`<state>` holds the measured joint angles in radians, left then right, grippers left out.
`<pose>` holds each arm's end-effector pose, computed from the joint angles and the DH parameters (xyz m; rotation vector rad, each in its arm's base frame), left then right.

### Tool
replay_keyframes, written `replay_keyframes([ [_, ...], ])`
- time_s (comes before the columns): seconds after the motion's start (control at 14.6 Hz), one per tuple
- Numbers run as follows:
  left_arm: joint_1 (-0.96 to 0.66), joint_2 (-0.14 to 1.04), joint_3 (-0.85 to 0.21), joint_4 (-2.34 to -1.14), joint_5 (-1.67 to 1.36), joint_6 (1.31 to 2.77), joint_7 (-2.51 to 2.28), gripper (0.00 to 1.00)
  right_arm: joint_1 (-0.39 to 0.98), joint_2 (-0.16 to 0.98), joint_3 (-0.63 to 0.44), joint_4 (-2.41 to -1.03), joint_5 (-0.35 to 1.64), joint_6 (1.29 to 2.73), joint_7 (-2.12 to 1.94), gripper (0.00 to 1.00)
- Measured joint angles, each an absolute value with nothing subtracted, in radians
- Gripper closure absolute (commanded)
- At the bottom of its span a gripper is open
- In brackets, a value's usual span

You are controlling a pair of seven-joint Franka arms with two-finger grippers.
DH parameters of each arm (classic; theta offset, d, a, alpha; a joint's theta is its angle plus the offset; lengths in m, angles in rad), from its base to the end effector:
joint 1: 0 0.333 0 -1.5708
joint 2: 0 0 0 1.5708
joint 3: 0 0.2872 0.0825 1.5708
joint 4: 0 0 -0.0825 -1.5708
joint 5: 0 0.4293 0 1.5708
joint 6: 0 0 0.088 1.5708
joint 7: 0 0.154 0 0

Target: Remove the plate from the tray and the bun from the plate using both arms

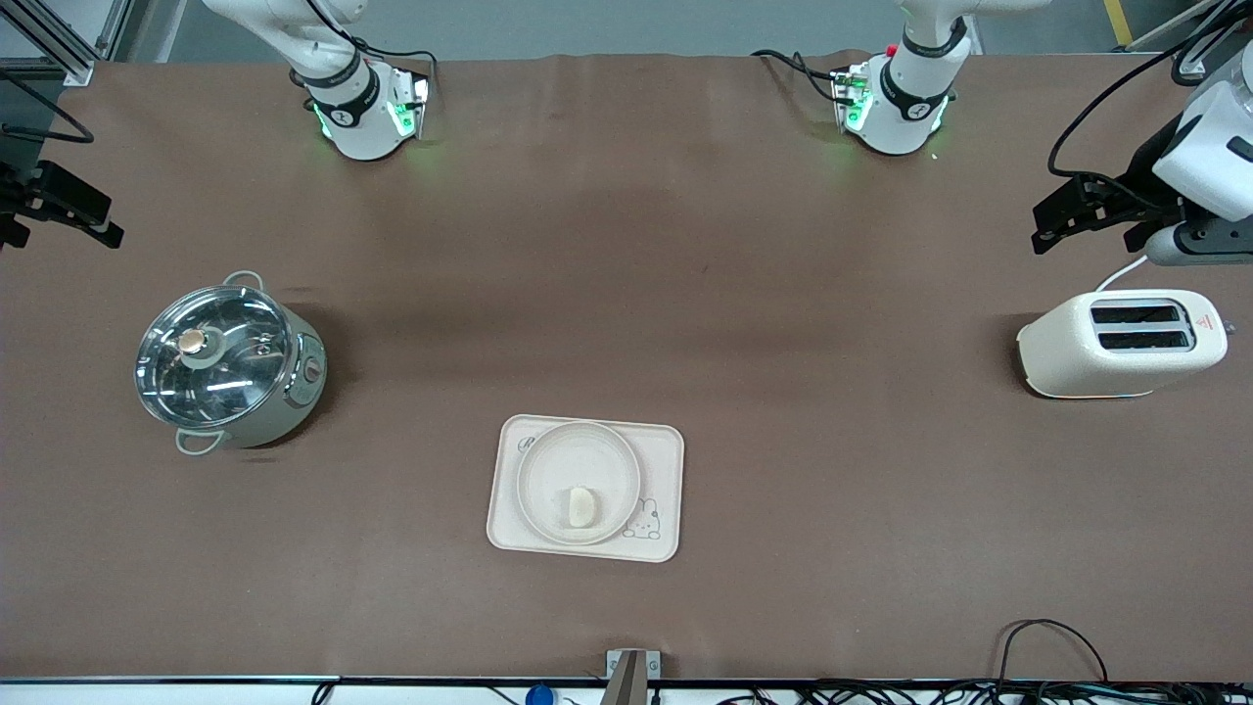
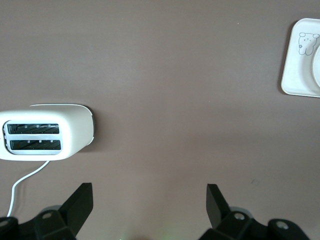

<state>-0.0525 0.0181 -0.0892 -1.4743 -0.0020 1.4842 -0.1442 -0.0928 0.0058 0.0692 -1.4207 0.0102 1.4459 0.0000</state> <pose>0.5900 -0.0841 0.5799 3.1392 0.0037 -0.0134 0.5880 -0.0123 0.6108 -3.1310 0.0348 -0.0306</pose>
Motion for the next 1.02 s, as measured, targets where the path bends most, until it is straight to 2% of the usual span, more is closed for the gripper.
replay_keyframes([
  [0.55, -0.054, 0.043, -0.09, -1.473, -0.002, 1.485, -0.144, 0.0, -0.075, 0.006, 0.073, -1.42, 0.013, 1.446, -0.001, 0.0],
  [0.75, -0.054, 0.043, -0.09, -1.467, -0.002, 1.491, -0.144, 0.0, -0.064, 0.007, 0.079, -1.427, 0.079, 1.434, -0.001, 0.0],
  [1.02, -0.053, 0.047, -0.089, -1.454, -0.002, 1.496, -0.144, 0.0, -0.034, 0.079, 0.176, -1.493, 0.113, 1.534, 0.099, 0.0],
])
